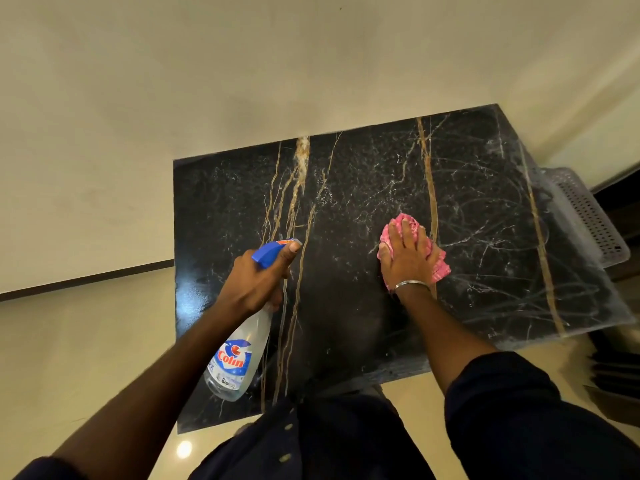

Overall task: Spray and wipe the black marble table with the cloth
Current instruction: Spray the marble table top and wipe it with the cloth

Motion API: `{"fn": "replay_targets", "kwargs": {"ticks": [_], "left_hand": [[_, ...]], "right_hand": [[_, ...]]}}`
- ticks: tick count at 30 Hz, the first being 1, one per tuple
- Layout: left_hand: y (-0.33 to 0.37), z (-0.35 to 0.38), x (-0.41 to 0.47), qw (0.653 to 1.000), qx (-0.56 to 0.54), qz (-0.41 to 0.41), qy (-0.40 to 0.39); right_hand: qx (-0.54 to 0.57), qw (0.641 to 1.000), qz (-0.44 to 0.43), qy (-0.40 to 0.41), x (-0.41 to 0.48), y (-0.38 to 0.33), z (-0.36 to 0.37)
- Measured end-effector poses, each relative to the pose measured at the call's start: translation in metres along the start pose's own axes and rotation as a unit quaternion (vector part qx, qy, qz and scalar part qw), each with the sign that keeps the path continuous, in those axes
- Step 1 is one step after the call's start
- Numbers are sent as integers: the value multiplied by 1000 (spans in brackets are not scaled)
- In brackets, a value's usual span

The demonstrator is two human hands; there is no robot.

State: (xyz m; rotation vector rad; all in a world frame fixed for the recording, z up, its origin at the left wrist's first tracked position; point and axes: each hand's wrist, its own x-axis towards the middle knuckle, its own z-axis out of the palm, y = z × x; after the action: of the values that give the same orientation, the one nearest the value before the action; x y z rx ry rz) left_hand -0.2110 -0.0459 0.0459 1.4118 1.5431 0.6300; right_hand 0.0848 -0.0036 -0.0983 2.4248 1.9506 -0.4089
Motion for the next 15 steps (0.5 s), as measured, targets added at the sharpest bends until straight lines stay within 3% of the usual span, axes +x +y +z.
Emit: {"fn": "replay_targets", "kwargs": {"ticks": [4,11,15], "left_hand": [[6,1,-5,1000,-10,-3,19],[21,19,-18,998,3,-25,55],[23,28,-26,998,12,-40,54]], "right_hand": [[15,999,-24,14,-37,-31,13],[6,976,-216,-11,-115,-99,44],[-13,955,-295,-25,-119,-95,44]]}}
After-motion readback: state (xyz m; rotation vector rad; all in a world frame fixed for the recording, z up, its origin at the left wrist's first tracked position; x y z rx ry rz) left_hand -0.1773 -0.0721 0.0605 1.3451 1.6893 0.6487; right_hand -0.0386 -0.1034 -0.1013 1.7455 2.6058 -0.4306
